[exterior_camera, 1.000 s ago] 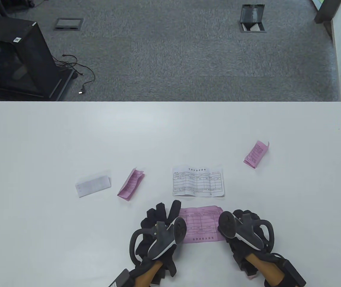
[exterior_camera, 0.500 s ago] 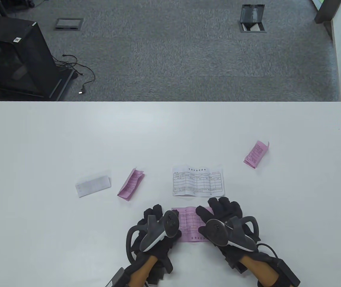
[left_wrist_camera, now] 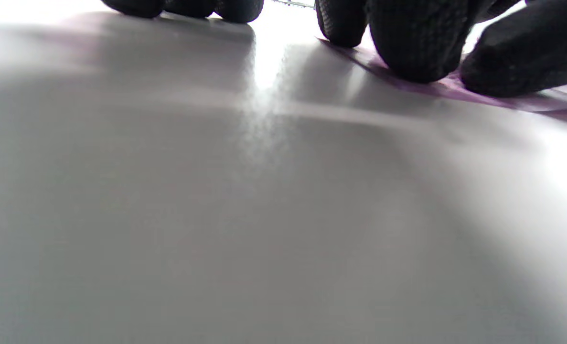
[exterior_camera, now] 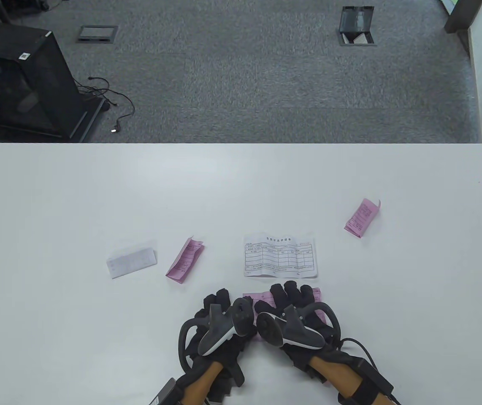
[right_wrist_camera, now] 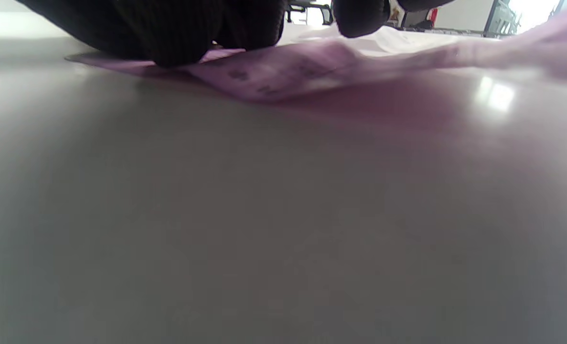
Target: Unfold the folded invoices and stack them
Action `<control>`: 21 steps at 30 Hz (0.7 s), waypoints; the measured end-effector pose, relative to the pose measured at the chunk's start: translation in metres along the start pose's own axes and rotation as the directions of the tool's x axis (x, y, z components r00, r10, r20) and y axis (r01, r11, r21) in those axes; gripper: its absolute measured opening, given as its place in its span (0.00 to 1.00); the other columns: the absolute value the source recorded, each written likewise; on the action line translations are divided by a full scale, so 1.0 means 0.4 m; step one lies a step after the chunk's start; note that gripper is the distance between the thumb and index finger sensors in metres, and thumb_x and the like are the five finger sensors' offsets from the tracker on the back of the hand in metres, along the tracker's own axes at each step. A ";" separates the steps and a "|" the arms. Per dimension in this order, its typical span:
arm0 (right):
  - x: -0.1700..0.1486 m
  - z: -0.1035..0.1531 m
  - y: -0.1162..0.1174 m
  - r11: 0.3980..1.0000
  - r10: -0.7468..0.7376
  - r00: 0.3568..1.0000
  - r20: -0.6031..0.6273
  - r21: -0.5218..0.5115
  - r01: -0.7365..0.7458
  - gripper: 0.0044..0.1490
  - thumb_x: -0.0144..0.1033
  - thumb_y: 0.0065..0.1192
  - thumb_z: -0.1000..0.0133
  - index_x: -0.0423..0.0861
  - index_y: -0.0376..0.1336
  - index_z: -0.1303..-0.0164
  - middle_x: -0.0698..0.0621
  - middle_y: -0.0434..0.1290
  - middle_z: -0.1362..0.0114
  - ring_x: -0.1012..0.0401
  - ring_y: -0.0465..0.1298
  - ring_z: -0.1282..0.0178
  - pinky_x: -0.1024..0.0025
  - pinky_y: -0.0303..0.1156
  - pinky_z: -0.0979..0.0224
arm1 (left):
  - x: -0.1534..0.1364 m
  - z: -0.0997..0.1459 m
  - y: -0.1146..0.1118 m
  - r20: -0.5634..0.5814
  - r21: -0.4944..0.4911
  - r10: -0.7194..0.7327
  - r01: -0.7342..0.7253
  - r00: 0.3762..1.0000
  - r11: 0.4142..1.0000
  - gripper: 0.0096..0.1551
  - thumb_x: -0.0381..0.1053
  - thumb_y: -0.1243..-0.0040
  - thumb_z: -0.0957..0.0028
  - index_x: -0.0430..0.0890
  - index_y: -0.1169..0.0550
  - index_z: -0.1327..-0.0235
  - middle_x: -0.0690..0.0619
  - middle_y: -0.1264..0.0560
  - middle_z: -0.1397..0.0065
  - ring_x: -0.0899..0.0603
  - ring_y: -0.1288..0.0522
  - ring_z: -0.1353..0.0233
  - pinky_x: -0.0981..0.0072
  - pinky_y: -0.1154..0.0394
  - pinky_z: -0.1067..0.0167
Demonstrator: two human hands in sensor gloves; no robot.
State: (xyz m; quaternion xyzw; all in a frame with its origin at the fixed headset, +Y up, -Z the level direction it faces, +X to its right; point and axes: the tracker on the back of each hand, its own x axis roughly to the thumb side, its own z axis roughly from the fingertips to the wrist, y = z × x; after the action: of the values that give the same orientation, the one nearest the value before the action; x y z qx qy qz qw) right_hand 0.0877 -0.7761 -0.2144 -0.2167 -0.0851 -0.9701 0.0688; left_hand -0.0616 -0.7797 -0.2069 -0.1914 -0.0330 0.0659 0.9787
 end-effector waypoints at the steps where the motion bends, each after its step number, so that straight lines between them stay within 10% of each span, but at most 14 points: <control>1: -0.009 0.003 0.000 1.000 -0.001 1.000 -0.011 0.014 0.001 0.40 0.58 0.53 0.47 0.62 0.51 0.22 0.39 0.49 0.15 0.34 0.47 0.18 0.26 0.46 0.25 | 0.000 0.000 0.000 0.000 0.001 -0.001 0.001 1.000 1.000 0.41 0.64 0.40 0.47 0.65 0.41 0.20 0.39 0.55 0.12 0.29 0.56 0.17 0.35 0.48 0.24; 21: -0.229 0.082 0.037 0.998 -0.040 0.981 -0.189 0.033 0.047 0.40 0.58 0.54 0.48 0.62 0.52 0.23 0.38 0.50 0.16 0.34 0.48 0.18 0.26 0.46 0.25 | -0.002 0.001 0.001 -0.013 -0.001 -0.005 0.005 1.000 1.000 0.41 0.64 0.40 0.48 0.66 0.41 0.20 0.41 0.55 0.11 0.31 0.56 0.16 0.37 0.48 0.24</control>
State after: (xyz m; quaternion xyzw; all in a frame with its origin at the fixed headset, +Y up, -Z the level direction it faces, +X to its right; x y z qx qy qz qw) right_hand 0.1857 -0.7754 -0.2226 -0.1207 -0.1012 -0.9857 0.0592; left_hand -0.0626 -0.7792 -0.2068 -0.1924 -0.0272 0.0623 0.9790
